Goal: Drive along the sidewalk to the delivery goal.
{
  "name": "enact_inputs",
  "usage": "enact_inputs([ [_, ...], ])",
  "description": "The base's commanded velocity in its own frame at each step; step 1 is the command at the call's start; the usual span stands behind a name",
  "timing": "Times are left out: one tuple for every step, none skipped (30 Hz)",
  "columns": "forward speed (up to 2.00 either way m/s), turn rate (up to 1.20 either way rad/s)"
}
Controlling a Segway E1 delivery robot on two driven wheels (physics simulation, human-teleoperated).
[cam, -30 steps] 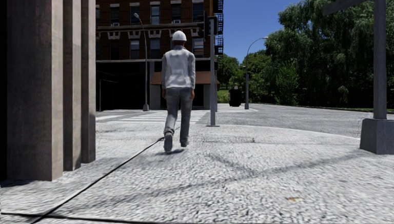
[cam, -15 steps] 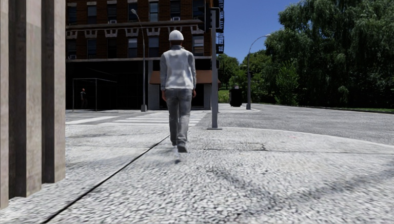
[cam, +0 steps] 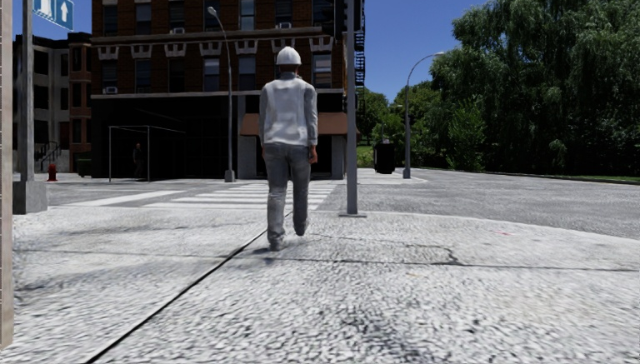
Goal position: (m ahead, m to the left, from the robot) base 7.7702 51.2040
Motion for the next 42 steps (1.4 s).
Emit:
enact_inputs([
  [1.27, 0.18],
  [1.27, 0.18],
  [1.27, 0.26],
  [1.27, 0.31],
  [1.27, 0.31],
  [1.27, 0.32],
  [1.27, 0.32],
  [1.28, 0.33],
  [1.28, 0.37],
  [1.28, 0.37],
  [1.28, 0.37],
  [1.28, 0.38],
  [1.28, 0.38],
  [1.28, 0.38],
  [1.28, 0.4],
  [1.28, 0.4],
  [1.28, 0.42],
  [1.28, 0.42],
  [1.28, 0.43],
  [1.28, 0.43],
  [1.28, 0.43],
  [1.28, 0.43],
  [1.28, 0.43],
  [1.28, 0.43],
  [1.31, 0.43],
  [1.33, 0.43],
  [1.34, 0.43],
  [1.34, 0.43],
  [1.35, 0.43],
  [1.35, 0.43],
  [1.35, 0.43],
  [1.35, 0.43],
  [1.35, 0.43],
  [1.35, 0.43],
  [1.35, 0.43],
  [1.36, 0.43],
  [1.36, 0.43],
  [1.37, 0.43],
  [1.37, 0.43],
  [1.38, 0.43],
  [1.39, 0.43],
  [1.39, 0.43],
])
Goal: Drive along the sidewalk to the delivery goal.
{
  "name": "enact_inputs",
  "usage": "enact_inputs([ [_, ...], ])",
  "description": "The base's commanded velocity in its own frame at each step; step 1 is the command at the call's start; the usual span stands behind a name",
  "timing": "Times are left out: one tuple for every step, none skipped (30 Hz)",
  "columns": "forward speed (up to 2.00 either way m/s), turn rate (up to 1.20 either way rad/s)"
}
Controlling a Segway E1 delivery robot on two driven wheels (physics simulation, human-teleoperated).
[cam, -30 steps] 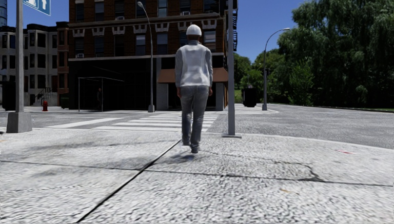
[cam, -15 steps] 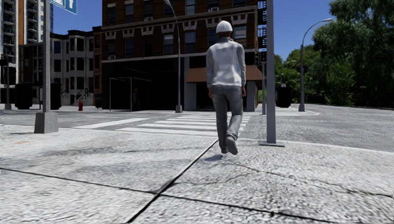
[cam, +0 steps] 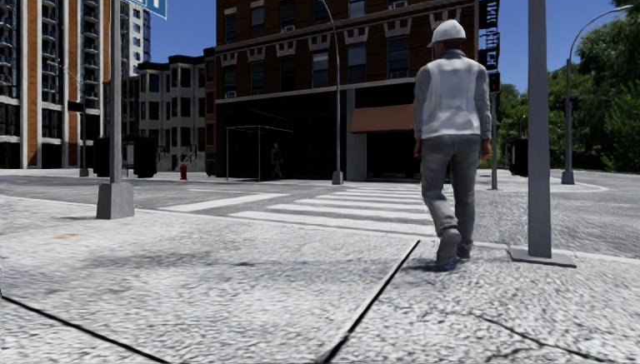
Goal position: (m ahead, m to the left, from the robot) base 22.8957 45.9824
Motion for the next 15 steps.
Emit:
enact_inputs([
  [1.4, 0.43],
  [1.4, 0.43],
  [1.41, 0.43],
  [1.42, 0.43],
  [1.42, 0.43],
  [1.43, 0.46],
  [1.43, 0.48],
  [1.43, 0.52],
  [1.43, 0.52],
  [1.43, 0.53],
  [1.43, 0.53],
  [1.43, 0.54],
  [1.43, 0.59],
  [1.43, 0.59],
  [1.43, 0.6],
])
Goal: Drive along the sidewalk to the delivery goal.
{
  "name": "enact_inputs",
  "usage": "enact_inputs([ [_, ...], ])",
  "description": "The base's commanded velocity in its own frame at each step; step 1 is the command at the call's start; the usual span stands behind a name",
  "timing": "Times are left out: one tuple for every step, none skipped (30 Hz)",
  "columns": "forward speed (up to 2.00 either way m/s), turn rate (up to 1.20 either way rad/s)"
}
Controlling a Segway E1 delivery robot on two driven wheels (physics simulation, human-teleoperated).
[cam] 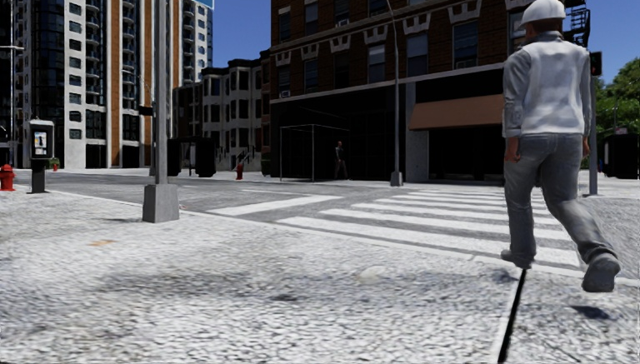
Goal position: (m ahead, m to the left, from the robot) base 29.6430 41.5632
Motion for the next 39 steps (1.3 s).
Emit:
enact_inputs([
  [1.43, 0.61],
  [1.43, 0.61],
  [1.43, 0.61],
  [1.43, 0.61],
  [1.43, 0.61],
  [1.43, 0.61],
  [1.43, 0.61],
  [1.43, 0.61],
  [1.43, 0.61],
  [1.43, 0.61],
  [1.43, 0.61],
  [1.43, 0.61],
  [1.43, 0.61],
  [1.43, 0.61],
  [1.43, 0.61],
  [1.43, 0.61],
  [1.43, 0.61],
  [1.43, 0.61],
  [1.43, 0.61],
  [1.43, 0.61],
  [1.43, 0.61],
  [1.43, 0.61],
  [1.43, 0.61],
  [1.43, 0.61],
  [1.43, 0.61],
  [1.43, 0.61],
  [1.43, 0.61],
  [1.43, 0.61],
  [1.43, 0.61],
  [1.43, 0.61],
  [1.43, 0.61],
  [1.43, 0.61],
  [1.43, 0.61],
  [1.43, 0.61],
  [1.43, 0.6],
  [1.43, 0.6],
  [1.43, 0.6],
  [1.43, 0.6],
  [1.43, 0.59],
])
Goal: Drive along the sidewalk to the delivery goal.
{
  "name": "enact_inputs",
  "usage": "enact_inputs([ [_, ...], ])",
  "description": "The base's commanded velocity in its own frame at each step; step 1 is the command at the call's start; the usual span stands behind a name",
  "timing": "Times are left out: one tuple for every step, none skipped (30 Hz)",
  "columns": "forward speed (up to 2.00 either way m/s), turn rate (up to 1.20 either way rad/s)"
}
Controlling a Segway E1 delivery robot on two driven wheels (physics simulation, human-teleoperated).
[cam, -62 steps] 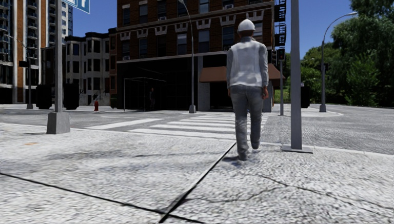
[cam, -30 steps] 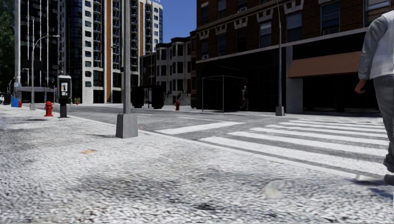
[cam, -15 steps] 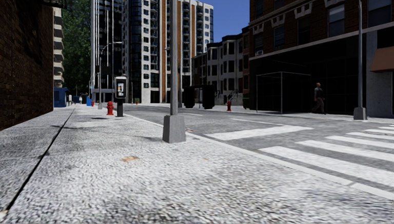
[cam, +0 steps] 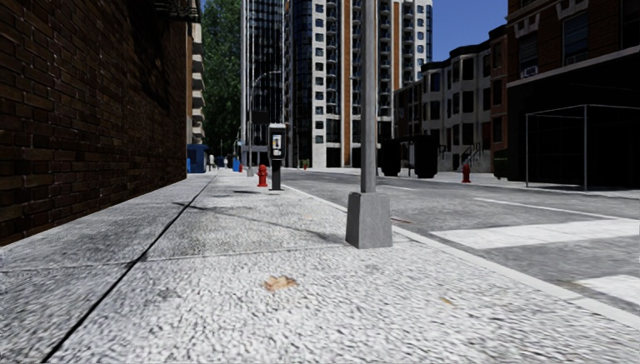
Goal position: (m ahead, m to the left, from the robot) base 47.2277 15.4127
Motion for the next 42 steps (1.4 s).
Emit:
enact_inputs([
  [1.43, 0.58],
  [1.43, 0.58],
  [1.43, 0.56],
  [1.43, 0.56],
  [1.43, 0.54],
  [1.44, 0.53],
  [1.44, 0.53],
  [1.44, 0.53],
  [1.45, 0.0],
  [1.45, 0.0],
  [1.45, 0.0],
  [1.45, 0.0],
  [1.45, 0.0],
  [1.45, 0.0],
  [1.45, 0.0],
  [1.45, 0.0],
  [1.45, 0.0],
  [1.45, 0.0],
  [1.45, 0.0],
  [1.45, 0.0],
  [1.45, 0.0],
  [1.45, 0.05],
  [1.45, 0.14],
  [1.45, 0.14],
  [1.46, 0.25],
  [1.65, 0.29],
  [2.0, 0.31],
  [2.0, 0.31],
  [2.0, 0.31],
  [2.0, 0.3],
  [2.0, 0.3],
  [2.0, 0.3],
  [2.0, 0.3],
  [2.0, 0.3],
  [2.0, 0.3],
  [2.0, 0.3],
  [2.0, 0.3],
  [2.0, 0.3],
  [2.0, 0.3],
  [2.0, 0.31],
  [2.0, 0.32],
  [2.0, 0.32],
])
